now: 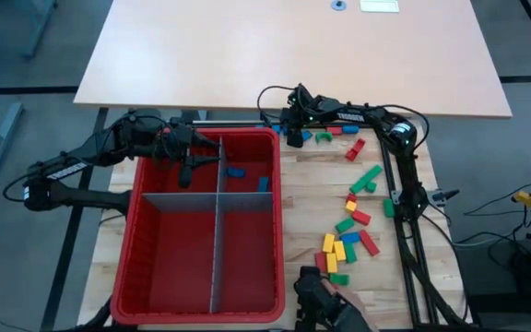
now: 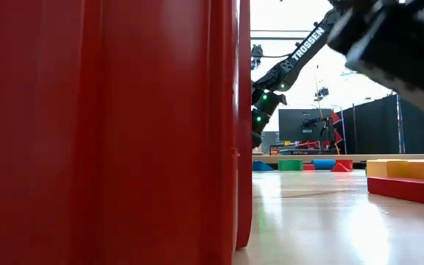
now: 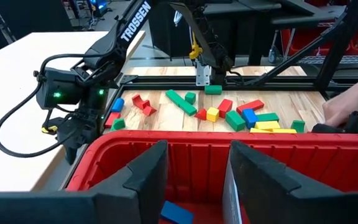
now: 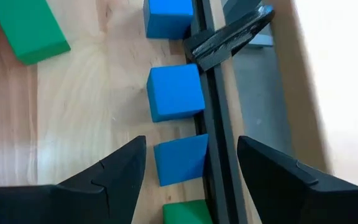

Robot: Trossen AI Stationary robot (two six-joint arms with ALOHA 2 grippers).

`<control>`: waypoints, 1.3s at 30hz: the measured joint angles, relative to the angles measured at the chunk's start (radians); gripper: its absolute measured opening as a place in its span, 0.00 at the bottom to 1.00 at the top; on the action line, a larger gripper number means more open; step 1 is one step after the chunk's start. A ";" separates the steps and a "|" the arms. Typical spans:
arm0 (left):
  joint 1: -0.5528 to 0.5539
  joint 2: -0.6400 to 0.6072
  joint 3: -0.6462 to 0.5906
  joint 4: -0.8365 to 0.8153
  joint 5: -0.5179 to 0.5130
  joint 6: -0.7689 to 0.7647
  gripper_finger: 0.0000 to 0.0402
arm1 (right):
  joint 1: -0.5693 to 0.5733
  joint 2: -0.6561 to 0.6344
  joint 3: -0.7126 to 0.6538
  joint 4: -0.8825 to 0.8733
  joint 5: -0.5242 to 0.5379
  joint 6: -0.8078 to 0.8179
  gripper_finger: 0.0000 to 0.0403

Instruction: Sort blocks

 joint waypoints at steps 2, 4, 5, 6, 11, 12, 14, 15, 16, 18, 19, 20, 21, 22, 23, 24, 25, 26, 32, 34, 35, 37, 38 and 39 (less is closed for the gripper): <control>0.000 0.000 0.000 0.000 0.000 -0.003 0.40 | 0.000 0.018 0.000 -0.007 0.000 0.000 0.58; 0.000 0.000 0.000 0.000 0.000 -0.004 0.39 | 0.000 0.038 -0.001 -0.011 0.003 -0.001 0.58; 0.000 0.000 0.000 0.000 0.000 -0.004 0.39 | 0.000 0.044 -0.001 -0.008 0.005 -0.001 0.58; 0.000 0.000 0.000 -0.001 0.000 -0.004 0.39 | 0.000 0.048 0.000 -0.008 0.004 -0.001 0.58; 0.000 0.000 0.000 -0.001 0.000 0.000 0.38 | 0.000 0.061 0.002 0.000 0.006 0.000 0.58; 0.000 0.000 0.000 -0.001 0.000 0.001 0.38 | 0.000 0.061 0.002 0.001 0.006 0.003 0.57; 0.000 0.000 0.000 -0.001 0.000 0.002 0.39 | 0.000 0.062 0.010 -0.010 0.006 0.010 0.57; 0.000 0.000 0.000 -0.001 0.000 0.003 0.39 | 0.000 0.063 0.014 -0.013 0.005 0.014 0.57; 0.000 0.000 0.000 -0.001 0.000 0.003 0.40 | 0.000 0.063 0.017 -0.016 0.004 0.018 0.56; 0.000 0.000 0.000 -0.001 0.000 0.004 0.40 | 0.000 0.065 0.029 -0.030 -0.009 0.025 0.56; 0.000 0.000 0.000 -0.001 0.000 0.004 0.40 | -0.001 0.066 0.036 -0.041 -0.019 0.029 0.56; 0.000 0.000 0.000 -0.001 0.000 0.004 0.40 | -0.001 0.066 0.042 -0.052 -0.026 0.034 0.55; 0.000 0.000 0.000 -0.002 0.000 0.004 0.40 | -0.001 0.067 0.048 -0.062 -0.033 0.035 0.55; 0.000 0.000 0.000 -0.002 0.000 0.004 0.40 | -0.001 0.067 0.051 -0.071 -0.039 0.036 0.55; 0.000 0.000 0.000 -0.002 0.000 0.004 0.40 | 0.000 0.067 0.054 -0.082 -0.042 0.036 0.54; 0.000 0.000 0.000 -0.002 0.000 0.004 0.39 | 0.000 0.067 0.058 -0.095 -0.045 0.035 0.54; 0.000 0.000 0.000 -0.002 0.000 0.004 0.39 | 0.000 0.067 0.060 -0.108 -0.048 0.035 0.54; 0.000 0.000 0.000 -0.003 0.000 0.004 0.39 | 0.002 0.067 0.060 -0.121 -0.050 0.035 0.54; 0.000 0.000 0.000 -0.003 0.000 0.004 0.39 | 0.016 0.067 0.057 -0.202 -0.087 0.036 0.53; 0.000 0.000 0.000 -0.003 0.000 0.004 0.39 | 0.022 0.067 0.057 -0.210 -0.085 0.036 0.52; 0.000 0.000 0.000 -0.003 0.000 0.004 0.40 | 0.025 0.067 0.057 -0.209 -0.081 0.036 0.52; 0.000 0.000 0.000 -0.003 0.000 0.004 0.40 | 0.027 0.067 0.057 -0.203 -0.075 0.035 0.51; 0.000 0.000 0.000 -0.003 0.000 0.004 0.41 | 0.027 0.067 0.057 -0.200 -0.065 0.034 0.51; 0.000 0.000 0.000 -0.005 0.000 0.004 0.41 | 0.028 0.067 0.057 -0.195 -0.050 0.033 0.51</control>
